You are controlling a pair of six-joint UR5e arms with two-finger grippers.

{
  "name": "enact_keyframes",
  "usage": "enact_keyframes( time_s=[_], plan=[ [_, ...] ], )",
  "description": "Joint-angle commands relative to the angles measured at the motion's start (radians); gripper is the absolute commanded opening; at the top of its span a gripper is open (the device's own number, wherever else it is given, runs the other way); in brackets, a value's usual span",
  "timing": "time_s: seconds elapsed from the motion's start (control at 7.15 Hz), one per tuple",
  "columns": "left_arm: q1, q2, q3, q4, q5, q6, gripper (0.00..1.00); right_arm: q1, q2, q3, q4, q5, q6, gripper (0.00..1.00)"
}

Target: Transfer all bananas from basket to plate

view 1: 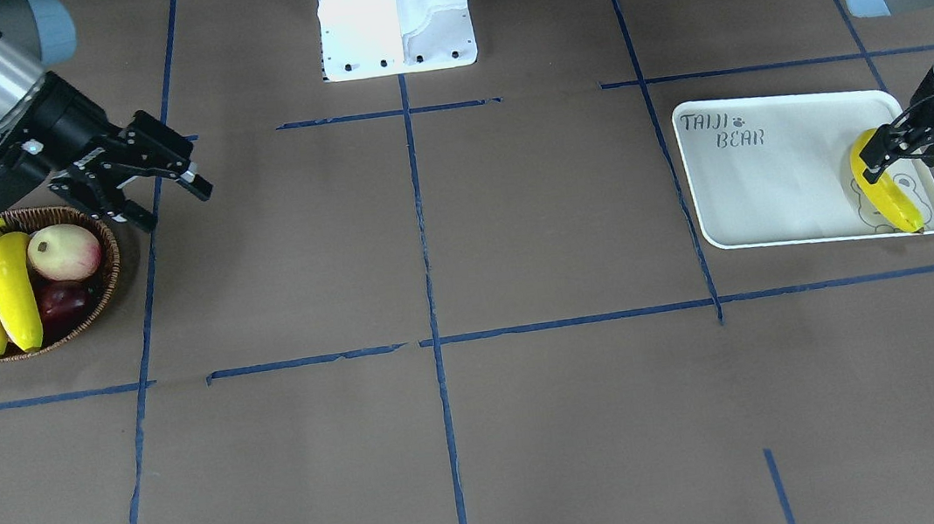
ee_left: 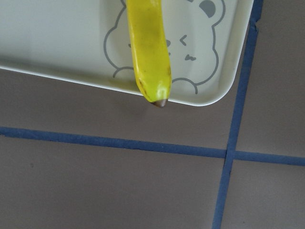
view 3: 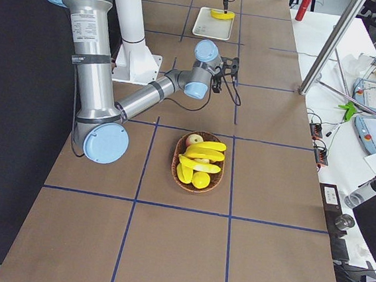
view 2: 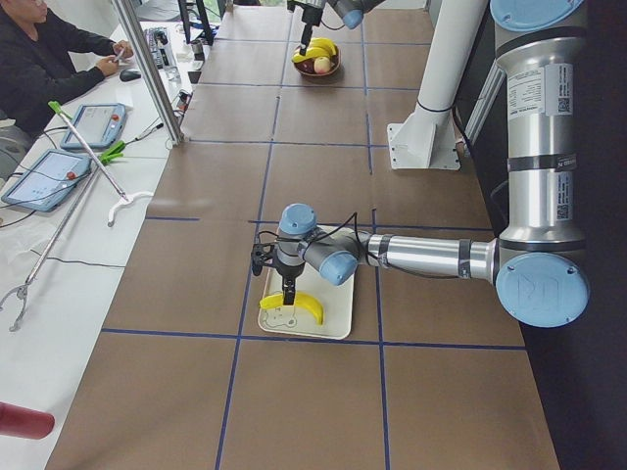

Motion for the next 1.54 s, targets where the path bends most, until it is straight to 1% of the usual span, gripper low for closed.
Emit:
enact_keyframes(
  time_s=[0.0, 0.14, 0.42, 0.56, 0.7, 0.84, 0.98, 1.12, 1.4],
  plan=[
    [0.001, -0.004, 0.039, -0.116, -0.051, -0.007, 1.00, 0.144, -0.123, -0.024, -0.005, 0.157, -0.216, 1.00],
    [0.002, -0.007, 0.039, -0.118, -0.051, -0.007, 1.00, 0.178, -0.175, -0.040, -0.010, 0.177, -0.356, 1.00],
    [0.002, -0.015, 0.057, -0.120, -0.051, -0.004, 1.00, 0.183, -0.272, -0.067, -0.016, 0.145, -0.483, 0.99],
    [0.002, -0.019, 0.057, -0.120, -0.051, -0.005, 1.00, 0.200, -0.280, -0.078, -0.070, 0.145, -0.584, 0.97],
    [0.002, -0.020, 0.057, -0.120, -0.051, -0.005, 1.00, 0.206, -0.278, -0.078, -0.144, 0.142, -0.680, 0.88],
    [0.002, -0.020, 0.057, -0.120, -0.051, -0.005, 1.00, 0.189, -0.278, -0.078, -0.178, 0.112, -0.722, 0.74],
    [0.002, -0.020, 0.057, -0.120, -0.051, -0.007, 1.00, 0.165, -0.281, -0.090, -0.178, 0.077, -0.753, 0.70],
    [0.002, -0.021, 0.062, -0.120, -0.051, -0.007, 1.00, 0.162, -0.283, -0.107, -0.178, 0.070, -0.813, 0.66],
    [0.002, -0.023, 0.062, -0.120, -0.051, -0.007, 1.00, 0.159, -0.295, -0.115, -0.178, 0.070, -0.833, 0.65]
  ],
)
